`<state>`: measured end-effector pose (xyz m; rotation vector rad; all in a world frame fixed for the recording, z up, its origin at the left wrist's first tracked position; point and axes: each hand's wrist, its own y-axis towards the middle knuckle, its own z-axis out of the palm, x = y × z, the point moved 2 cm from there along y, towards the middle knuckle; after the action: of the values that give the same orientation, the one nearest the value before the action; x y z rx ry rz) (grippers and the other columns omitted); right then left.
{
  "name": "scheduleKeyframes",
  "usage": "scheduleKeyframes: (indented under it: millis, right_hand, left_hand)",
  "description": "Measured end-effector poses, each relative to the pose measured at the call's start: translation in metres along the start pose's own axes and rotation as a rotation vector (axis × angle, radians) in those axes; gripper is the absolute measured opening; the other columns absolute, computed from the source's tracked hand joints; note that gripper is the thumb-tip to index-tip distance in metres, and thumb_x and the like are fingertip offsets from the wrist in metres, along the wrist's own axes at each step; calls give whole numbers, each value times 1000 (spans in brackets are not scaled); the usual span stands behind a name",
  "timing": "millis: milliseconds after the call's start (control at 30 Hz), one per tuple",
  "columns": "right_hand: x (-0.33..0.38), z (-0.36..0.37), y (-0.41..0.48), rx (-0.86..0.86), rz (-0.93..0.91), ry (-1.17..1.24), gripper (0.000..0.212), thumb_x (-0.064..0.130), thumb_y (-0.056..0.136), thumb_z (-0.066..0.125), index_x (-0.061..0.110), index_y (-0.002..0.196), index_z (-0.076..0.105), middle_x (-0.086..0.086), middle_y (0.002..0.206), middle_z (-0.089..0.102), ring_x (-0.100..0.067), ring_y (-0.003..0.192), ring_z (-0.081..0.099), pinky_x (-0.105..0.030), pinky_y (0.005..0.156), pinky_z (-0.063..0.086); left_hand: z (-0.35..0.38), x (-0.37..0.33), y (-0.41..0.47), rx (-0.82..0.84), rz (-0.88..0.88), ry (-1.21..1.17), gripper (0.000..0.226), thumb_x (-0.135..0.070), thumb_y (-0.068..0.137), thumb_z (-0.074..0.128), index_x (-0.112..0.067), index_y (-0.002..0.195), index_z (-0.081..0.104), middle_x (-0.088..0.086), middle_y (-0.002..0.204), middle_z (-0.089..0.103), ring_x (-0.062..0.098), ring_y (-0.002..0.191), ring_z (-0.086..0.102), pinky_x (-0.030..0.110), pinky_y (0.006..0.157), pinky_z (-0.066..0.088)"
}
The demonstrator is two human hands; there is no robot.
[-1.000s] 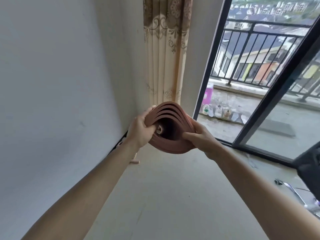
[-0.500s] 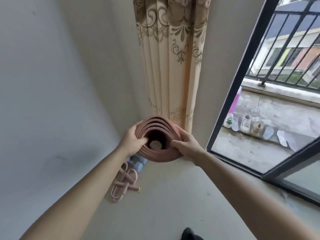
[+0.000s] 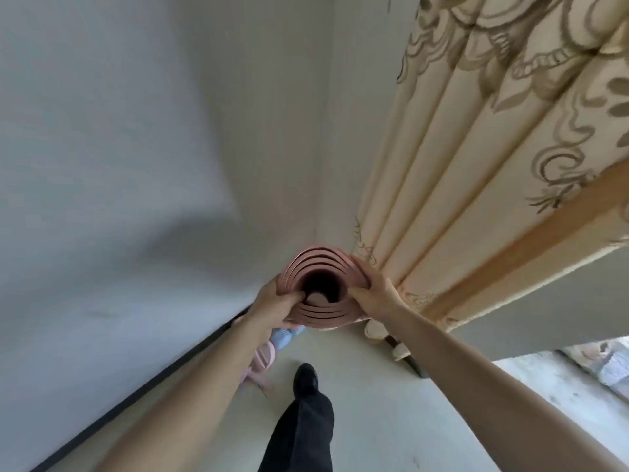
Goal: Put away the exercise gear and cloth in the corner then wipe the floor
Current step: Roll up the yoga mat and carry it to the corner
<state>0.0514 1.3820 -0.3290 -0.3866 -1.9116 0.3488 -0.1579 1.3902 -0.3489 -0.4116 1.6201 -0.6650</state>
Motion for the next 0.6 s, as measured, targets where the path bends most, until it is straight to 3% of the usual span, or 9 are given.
scheduleKeyframes:
  millis: [67,133,233,300,367,400,500,600]
  right_hand:
    - [-1,3,45,26,35,-33,70,8,80,60,36,143,47,5,124,62,-4,96,61,-5,63,45]
    - [3,4,87,83,34,-75,70,7,82,60,33,145,46,10,128,59,-11,115,57,-10,82,45]
    - [-1,4,141,142,-8,-64,67,3,81,58,27,143,49,24,125,57,-1,118,56,-20,103,46]
    - [-14,9,169,151,-13,-24,75,0,78,55,32,145,47,23,131,57,6,120,55,-22,107,44]
    - [-34,18,199,155,-20,-12,81,-15,79,49,35,142,43,22,134,53,11,121,52,-11,106,39]
    - [-45,24,216,158,-28,-10,84,-18,78,47,35,143,41,19,138,52,6,127,50,-14,110,36]
    - [-89,47,263,186,-63,-11,90,-16,75,46,29,152,37,8,152,46,-10,142,40,-41,121,28]
    - [-117,63,293,155,-19,8,89,-16,76,46,31,151,38,6,151,47,-10,141,42,-43,120,30]
  left_hand:
    - [-3,-11,39,5,-41,-34,39,-8,88,66,-24,122,57,11,117,68,32,103,68,48,74,61]
    - [-6,-22,77,9,-82,-43,49,-7,84,68,-26,127,55,10,120,65,31,107,65,44,73,62]
    - [-5,-33,130,-22,-108,5,46,-7,80,66,-30,120,59,4,110,69,22,97,67,44,71,63]
    - [-1,-33,161,-93,-98,69,40,-4,80,65,-30,110,60,-2,97,70,17,86,67,47,77,61]
    - [2,-24,194,-175,-101,171,37,-10,77,67,-30,107,61,-7,92,69,15,86,66,43,82,59]
    - [4,-16,212,-203,-114,208,38,-15,76,67,-29,111,62,-6,93,70,15,87,66,40,82,58]
    - [8,12,265,-264,-135,277,41,-26,81,65,-30,122,61,-5,104,70,16,92,65,33,79,56]
    - [10,31,302,-348,-119,312,30,-33,90,62,-30,120,63,-7,104,69,18,92,63,30,79,49]
